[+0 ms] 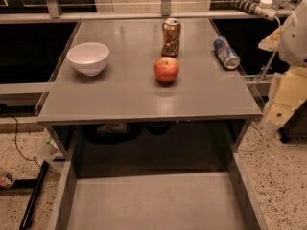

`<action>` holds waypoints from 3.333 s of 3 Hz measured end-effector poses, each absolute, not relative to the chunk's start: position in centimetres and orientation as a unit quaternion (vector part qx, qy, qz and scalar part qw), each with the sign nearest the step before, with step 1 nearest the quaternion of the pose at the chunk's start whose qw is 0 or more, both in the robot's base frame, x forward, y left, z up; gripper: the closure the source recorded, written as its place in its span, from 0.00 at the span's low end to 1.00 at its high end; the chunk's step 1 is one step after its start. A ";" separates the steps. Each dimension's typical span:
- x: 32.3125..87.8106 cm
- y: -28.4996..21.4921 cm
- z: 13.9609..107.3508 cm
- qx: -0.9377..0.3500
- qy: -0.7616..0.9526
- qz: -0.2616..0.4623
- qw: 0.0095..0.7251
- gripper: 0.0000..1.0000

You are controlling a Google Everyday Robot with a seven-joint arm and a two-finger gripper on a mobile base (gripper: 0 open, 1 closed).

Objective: Place apple into top drawer

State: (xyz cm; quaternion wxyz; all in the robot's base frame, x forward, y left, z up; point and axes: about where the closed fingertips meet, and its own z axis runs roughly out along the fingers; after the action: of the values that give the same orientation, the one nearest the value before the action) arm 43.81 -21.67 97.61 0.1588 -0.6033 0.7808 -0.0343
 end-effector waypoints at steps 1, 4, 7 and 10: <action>43.8 -21.7 97.6 -0.603 0.781 -0.034 0.159 0.00; 49.3 -17.9 96.7 -0.640 0.729 -0.022 0.243 0.00; 55.6 -13.8 96.4 -0.641 0.685 0.048 0.342 0.00; 64.9 -10.8 88.5 -0.604 0.713 0.102 0.341 0.00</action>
Offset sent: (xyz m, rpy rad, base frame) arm 0.0042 0.0041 0.0009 0.0199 -0.0299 0.0354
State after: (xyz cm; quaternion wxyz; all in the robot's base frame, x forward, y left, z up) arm 64.94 -10.83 88.47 0.3406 -0.6042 0.7131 0.1024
